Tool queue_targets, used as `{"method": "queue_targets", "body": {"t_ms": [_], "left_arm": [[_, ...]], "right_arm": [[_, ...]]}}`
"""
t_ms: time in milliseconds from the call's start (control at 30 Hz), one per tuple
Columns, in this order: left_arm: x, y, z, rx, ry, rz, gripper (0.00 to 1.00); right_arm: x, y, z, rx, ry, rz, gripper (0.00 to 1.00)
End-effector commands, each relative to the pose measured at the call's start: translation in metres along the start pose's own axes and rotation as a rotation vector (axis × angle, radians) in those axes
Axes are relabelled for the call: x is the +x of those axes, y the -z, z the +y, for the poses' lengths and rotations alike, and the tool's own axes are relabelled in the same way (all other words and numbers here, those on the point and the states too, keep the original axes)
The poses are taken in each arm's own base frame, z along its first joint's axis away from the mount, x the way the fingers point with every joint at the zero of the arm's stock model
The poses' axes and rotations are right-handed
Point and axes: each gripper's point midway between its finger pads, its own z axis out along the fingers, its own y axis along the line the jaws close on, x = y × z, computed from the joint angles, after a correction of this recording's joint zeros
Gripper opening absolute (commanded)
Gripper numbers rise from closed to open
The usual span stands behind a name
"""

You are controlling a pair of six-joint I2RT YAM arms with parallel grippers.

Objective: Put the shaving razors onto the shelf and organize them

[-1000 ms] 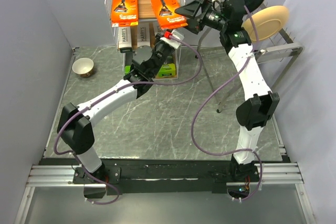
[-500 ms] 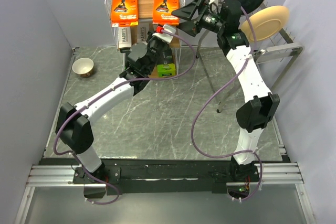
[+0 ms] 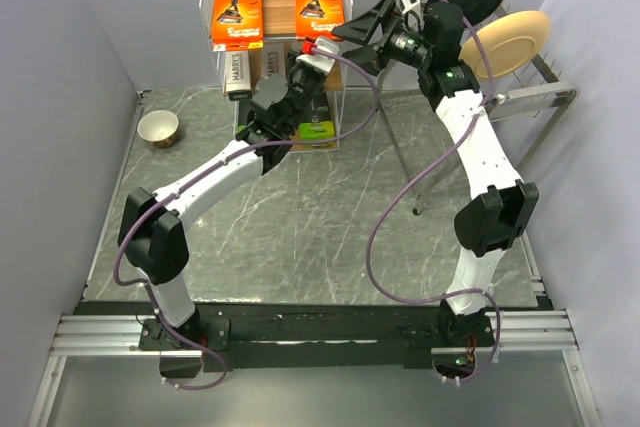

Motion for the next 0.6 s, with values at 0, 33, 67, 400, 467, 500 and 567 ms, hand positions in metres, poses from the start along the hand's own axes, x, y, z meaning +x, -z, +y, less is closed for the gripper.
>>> {"method": "queue_targets", "body": {"t_ms": [0,33,67,400,467,500,567], "left_arm": [[-0.028,-0.007,0.008,-0.027,0.058,-0.072,0.01],[-0.026,-0.008,0.009,-0.034,0.060,-0.067,0.01],[-0.026,-0.008,0.009,-0.042,0.064,-0.064,0.01],[-0.027,-0.007,0.017,-0.047,0.060,-0.059,0.01],[-0.038,0.009,0.013,0.017,0.050,-0.080,0.01],[-0.023,0.019,0.004,0.066,0.032,-0.043,0.01],[-0.044,0.042,0.010,0.108,0.031,-0.062,0.01]], "right_arm": [[-0.008,0.023,0.035,-0.056,0.070,-0.044,1.00],[-0.008,0.023,0.035,-0.058,0.070,-0.047,1.00],[-0.009,0.023,0.035,-0.059,0.070,-0.047,1.00],[-0.006,0.027,0.034,-0.059,0.071,-0.042,1.00],[-0.004,0.029,0.036,-0.062,0.079,-0.041,1.00],[-0.004,0.030,0.037,-0.065,0.086,-0.041,1.00],[-0.003,0.030,0.035,-0.064,0.085,-0.038,1.00]]}}
